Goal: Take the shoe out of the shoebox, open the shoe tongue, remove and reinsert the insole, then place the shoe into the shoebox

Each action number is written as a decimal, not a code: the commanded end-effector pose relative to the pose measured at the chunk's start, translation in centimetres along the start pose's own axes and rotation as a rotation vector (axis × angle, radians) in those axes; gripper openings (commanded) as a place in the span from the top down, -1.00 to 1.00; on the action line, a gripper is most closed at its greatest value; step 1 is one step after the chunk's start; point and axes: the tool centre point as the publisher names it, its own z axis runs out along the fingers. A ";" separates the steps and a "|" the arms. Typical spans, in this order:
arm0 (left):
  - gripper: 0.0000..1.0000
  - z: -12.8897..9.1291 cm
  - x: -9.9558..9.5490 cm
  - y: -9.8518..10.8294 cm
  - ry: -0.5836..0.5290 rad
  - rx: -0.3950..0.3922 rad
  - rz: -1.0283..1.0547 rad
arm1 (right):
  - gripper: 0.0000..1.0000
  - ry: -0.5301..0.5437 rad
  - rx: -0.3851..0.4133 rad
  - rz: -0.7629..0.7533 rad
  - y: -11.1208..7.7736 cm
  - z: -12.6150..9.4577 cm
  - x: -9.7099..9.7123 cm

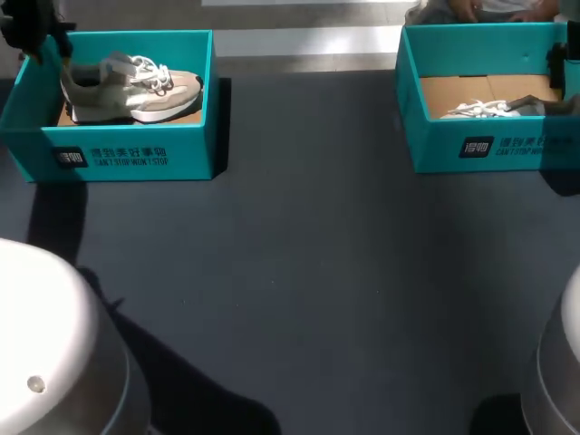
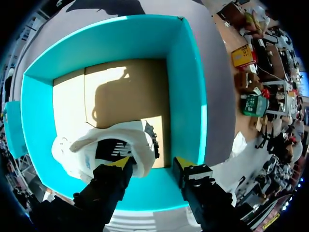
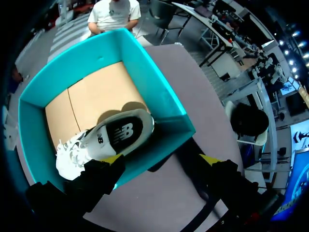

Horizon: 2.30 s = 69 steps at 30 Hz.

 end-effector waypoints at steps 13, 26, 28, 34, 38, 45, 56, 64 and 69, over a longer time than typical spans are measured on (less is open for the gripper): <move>-0.34 3.6 -0.8 1.3 -0.022 0.045 -0.027 | -1.00 0.001 -0.001 0.000 0.0 0.0 0.0; 0.02 7.2 0.0 1.2 0.011 0.102 -0.064 | -1.00 0.001 -0.001 0.000 0.0 0.0 0.0; 0.23 7.4 -0.1 1.2 0.020 0.112 -0.067 | -1.00 0.001 -0.001 0.000 0.0 0.0 0.0; 1.00 7.9 -0.1 1.5 0.041 0.141 -0.073 | -1.00 0.001 -0.001 0.000 0.0 0.0 0.0; 1.00 5.6 0.5 1.1 0.073 0.113 -0.053 | -1.00 0.001 -0.001 0.000 0.0 0.0 0.0; 1.00 -2.5 1.8 0.0 0.125 0.122 -0.088 | -1.00 0.001 -0.001 0.000 0.0 0.0 0.0; 1.00 -14.9 4.9 -1.1 0.002 0.092 -0.077 | -1.00 0.001 -0.001 0.000 0.0 0.0 0.0; 1.00 -17.1 5.9 -1.7 -0.056 0.088 -0.051 | -1.00 0.001 -0.001 0.000 0.0 0.0 0.0; 1.00 -17.1 5.9 -1.7 -0.056 0.088 -0.051 | -1.00 0.001 -0.001 0.000 0.0 0.0 0.0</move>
